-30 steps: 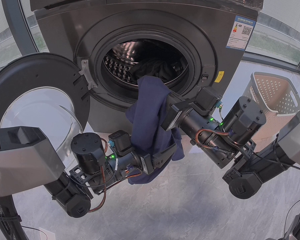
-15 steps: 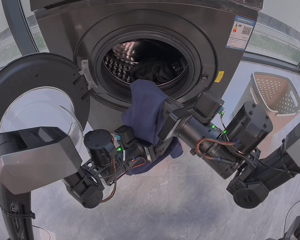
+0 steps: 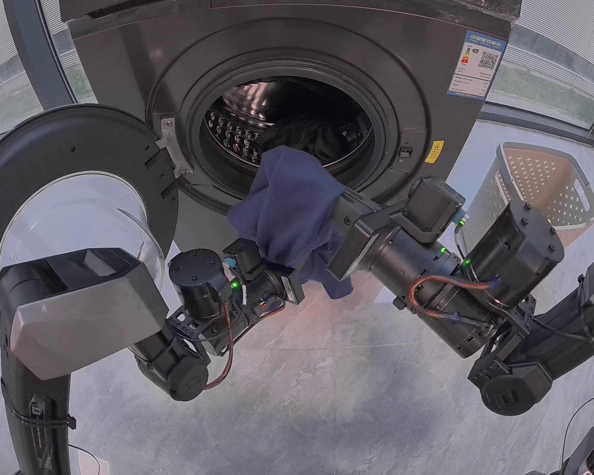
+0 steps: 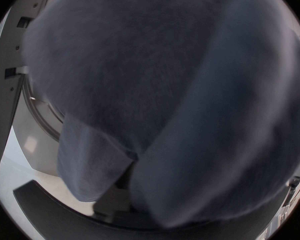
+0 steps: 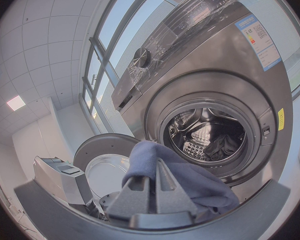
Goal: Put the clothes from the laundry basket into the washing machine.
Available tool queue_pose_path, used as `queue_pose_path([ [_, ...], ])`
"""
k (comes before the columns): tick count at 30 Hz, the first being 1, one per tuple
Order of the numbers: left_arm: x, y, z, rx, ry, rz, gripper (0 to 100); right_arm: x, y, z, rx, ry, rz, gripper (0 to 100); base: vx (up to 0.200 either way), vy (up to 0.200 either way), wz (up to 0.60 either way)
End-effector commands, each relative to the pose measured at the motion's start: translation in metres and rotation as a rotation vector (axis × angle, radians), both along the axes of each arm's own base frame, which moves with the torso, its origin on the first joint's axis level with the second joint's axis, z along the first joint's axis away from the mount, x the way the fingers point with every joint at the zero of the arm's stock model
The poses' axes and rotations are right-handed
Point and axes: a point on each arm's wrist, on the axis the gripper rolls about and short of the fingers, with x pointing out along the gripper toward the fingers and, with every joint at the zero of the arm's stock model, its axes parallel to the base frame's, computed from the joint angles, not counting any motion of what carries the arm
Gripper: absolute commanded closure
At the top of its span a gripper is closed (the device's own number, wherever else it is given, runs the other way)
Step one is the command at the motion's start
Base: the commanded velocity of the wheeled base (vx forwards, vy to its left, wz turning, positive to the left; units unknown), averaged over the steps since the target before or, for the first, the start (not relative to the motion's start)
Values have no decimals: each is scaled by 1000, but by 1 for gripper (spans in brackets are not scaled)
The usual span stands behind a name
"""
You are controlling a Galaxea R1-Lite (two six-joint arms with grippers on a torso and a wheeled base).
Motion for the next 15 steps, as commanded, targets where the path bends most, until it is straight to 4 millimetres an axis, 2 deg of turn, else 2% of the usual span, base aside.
queue_pose_path([
  [1,1,12,23,-41,-41,27,100,3,-17,5,7,-1,-39,100,0,0,0],
  [3,-5,16,33,-51,-49,27,100,10,-26,0,-6,12,-73,100,0,0,0],
  [7,-29,26,64,-78,-86,11,100,28,-46,-13,-36,44,-154,100,0,0,0],
  [9,-35,29,72,-89,-95,8,100,32,-46,-19,-49,59,-164,100,0,0,0],
  [10,-45,32,82,-104,-107,1,100,41,-46,-30,-71,85,-181,100,0,0,0],
  [12,-50,33,84,-107,-108,-6,100,44,-46,-35,-82,96,-187,100,0,0,0],
  [13,-62,34,90,-113,-111,-25,100,50,-45,-46,-98,115,-196,100,0,0,0],
  [15,-71,36,91,-110,-110,-36,100,53,-43,-52,-107,125,-195,100,0,0,0],
])
